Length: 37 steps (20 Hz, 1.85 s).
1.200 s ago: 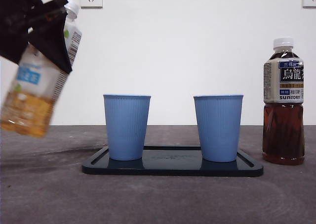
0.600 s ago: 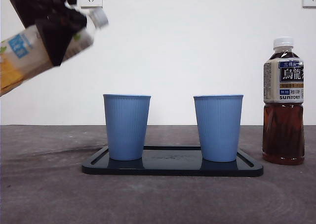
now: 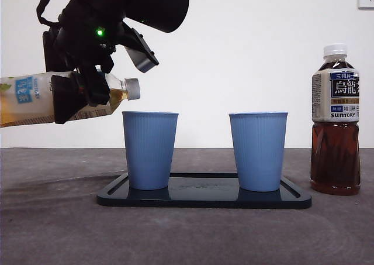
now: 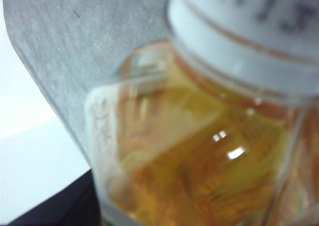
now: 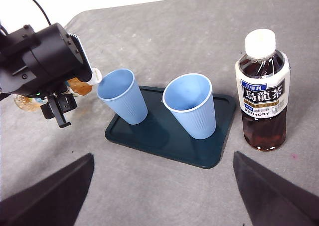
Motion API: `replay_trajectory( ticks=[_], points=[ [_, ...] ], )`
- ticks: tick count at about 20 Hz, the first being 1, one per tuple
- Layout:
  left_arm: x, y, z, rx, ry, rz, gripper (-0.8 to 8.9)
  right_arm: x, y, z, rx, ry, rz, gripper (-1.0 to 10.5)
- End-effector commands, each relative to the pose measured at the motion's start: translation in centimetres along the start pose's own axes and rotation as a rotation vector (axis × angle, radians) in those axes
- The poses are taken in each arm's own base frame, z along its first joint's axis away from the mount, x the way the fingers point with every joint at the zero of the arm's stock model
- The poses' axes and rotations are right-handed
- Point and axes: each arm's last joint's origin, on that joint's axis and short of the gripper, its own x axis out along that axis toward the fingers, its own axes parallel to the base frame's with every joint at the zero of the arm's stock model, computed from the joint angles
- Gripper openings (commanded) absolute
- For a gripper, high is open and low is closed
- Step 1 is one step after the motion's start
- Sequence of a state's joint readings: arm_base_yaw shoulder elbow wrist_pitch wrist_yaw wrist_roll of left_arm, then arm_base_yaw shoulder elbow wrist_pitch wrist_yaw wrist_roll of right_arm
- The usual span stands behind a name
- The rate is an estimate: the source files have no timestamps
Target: Pour the drink into the cup
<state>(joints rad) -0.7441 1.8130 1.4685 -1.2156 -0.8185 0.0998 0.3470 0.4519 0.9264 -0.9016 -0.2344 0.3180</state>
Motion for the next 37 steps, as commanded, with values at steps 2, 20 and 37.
replay_trajectory(
  ticks=[2,20,37],
  points=[
    [-0.63,0.16,0.52,-0.015,-0.010,0.078,2.16,-0.19,0.17,0.26,-0.023,-0.014,0.010,4.5],
    [-1.35,0.92,0.33,-0.019,0.004,0.077,2.16,-0.19,0.17,0.27,-0.026,-0.016,0.009,4.5],
    [-1.25,0.68,-0.13,0.008,0.052,0.074,2.16,-0.18,0.16,0.26,-0.025,-0.016,0.008,4.5]
  ],
)
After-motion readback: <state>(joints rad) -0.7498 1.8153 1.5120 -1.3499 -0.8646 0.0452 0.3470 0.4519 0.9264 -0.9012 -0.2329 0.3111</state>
